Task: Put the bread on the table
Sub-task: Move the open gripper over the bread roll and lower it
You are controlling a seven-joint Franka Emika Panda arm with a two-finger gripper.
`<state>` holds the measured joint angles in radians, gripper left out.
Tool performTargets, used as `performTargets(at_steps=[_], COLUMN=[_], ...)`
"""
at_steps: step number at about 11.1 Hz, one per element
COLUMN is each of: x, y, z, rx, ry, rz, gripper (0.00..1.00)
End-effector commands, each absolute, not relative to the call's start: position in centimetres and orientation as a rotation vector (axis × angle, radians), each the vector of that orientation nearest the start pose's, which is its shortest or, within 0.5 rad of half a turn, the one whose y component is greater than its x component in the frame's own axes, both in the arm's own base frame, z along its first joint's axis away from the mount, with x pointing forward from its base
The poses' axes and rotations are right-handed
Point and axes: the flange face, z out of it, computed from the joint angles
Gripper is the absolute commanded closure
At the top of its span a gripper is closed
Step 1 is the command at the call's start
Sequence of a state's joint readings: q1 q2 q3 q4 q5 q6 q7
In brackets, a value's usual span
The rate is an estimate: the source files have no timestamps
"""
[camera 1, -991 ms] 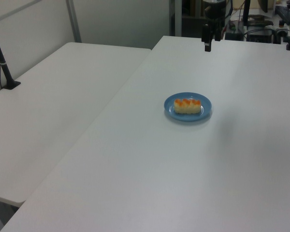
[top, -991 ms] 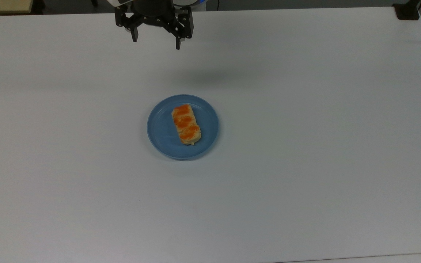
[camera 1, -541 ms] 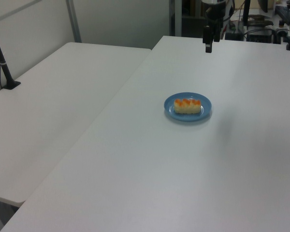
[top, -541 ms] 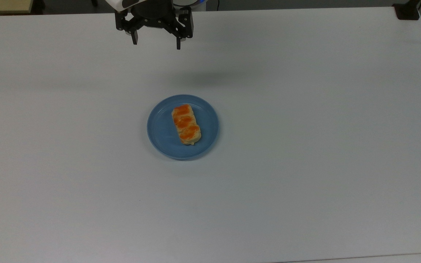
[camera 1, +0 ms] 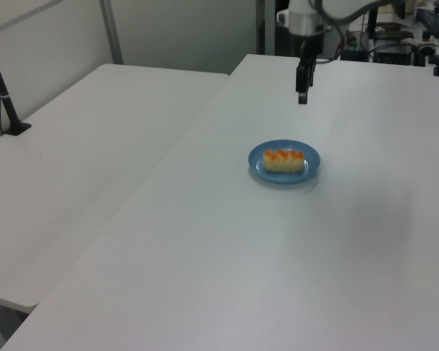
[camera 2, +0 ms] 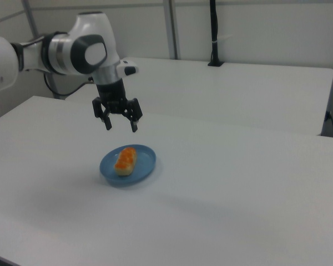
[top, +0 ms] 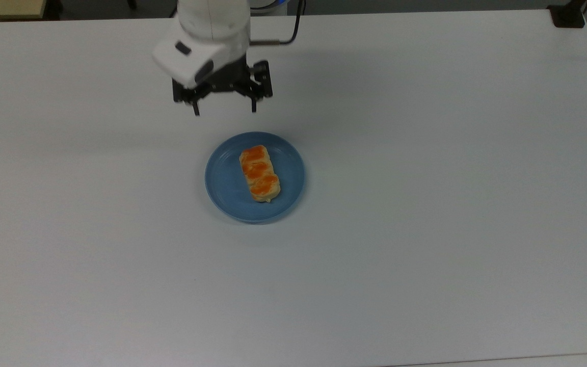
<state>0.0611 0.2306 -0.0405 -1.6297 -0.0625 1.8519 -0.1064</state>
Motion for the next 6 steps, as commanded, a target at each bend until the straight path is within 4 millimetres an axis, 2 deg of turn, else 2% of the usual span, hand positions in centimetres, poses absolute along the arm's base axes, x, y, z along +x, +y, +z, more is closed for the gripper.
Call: performTargets(at_steps=[1, 3, 4, 6], x=[64.1, 65.0, 65.4, 66.0], y=[3.9, 6.4, 7.3, 7.6], z=[43.8, 38.5, 36.8, 34.3], rx=[-3.182, -3.199, -3.201, -3.209], ry=[-0.304, -0.209, -0.208, -0.225], rz=[0.077, 0.074, 0.06, 0.061], gripper=[0.0, 0.0, 0.0, 0.0])
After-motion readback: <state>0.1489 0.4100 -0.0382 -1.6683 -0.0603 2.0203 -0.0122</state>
